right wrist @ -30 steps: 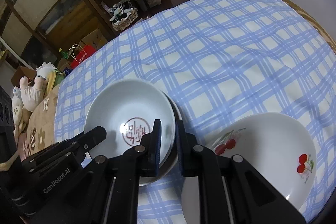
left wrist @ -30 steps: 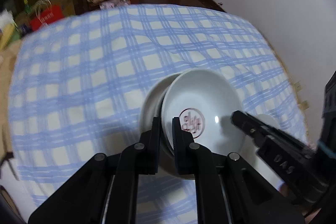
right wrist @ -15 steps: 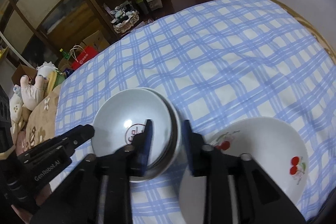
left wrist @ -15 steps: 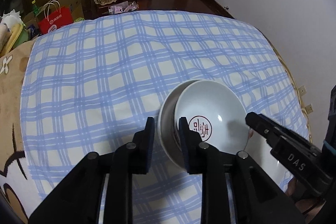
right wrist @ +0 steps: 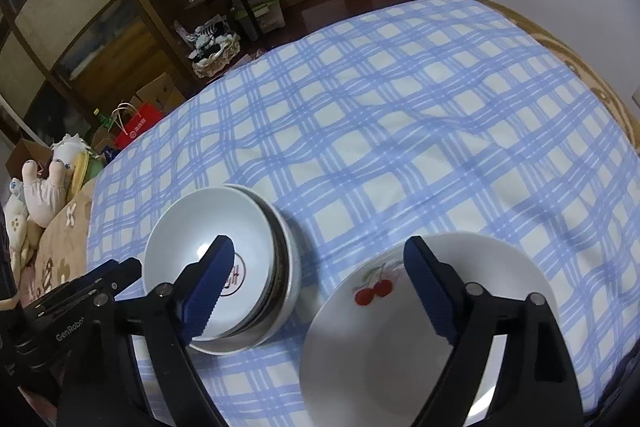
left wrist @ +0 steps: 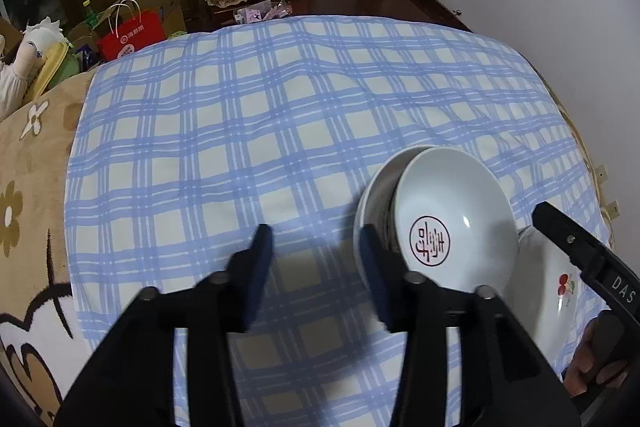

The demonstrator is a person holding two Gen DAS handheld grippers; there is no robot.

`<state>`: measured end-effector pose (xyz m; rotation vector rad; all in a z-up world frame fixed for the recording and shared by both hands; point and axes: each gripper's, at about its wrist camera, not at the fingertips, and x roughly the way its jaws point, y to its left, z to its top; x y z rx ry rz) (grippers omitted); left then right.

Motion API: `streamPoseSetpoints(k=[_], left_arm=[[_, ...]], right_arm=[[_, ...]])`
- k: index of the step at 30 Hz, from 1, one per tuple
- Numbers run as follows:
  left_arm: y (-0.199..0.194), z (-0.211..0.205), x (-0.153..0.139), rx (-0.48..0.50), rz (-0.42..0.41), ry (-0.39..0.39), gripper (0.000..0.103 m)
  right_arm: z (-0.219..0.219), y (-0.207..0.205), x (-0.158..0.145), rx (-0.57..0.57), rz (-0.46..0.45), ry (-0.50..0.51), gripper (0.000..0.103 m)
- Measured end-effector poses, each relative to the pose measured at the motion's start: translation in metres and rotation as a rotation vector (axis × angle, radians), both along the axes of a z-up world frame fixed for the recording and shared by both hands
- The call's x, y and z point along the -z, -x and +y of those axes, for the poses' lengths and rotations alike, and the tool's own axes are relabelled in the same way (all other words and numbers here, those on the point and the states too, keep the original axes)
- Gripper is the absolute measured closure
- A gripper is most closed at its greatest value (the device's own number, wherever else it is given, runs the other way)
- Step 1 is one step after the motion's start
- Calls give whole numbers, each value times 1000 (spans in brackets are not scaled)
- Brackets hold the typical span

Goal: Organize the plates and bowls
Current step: 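Lower the held bowl into the stacked bowls with both grippers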

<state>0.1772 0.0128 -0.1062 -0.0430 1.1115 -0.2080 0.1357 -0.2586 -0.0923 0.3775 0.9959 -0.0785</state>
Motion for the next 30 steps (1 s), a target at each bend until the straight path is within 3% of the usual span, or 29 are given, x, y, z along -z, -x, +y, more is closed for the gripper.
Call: streamPoseSetpoints(k=[13, 18, 20, 23, 30], left_arm=[[-8, 2, 19, -6, 57, -21, 50], [-9, 4, 21, -4, 70, -14, 50], [-10, 4, 22, -3, 75, -15, 50], [-12, 4, 23, -10, 86, -7, 50], [-10, 8, 12, 1, 65, 34, 50]], right_arm=[[-4, 3, 7, -4, 24, 66, 13], [0, 1, 13, -30, 40, 62, 26], [0, 1, 17, -34, 50, 50, 41], [-4, 1, 23, -22, 80, -5, 56], [-2, 1, 26, -36, 76, -64, 57]])
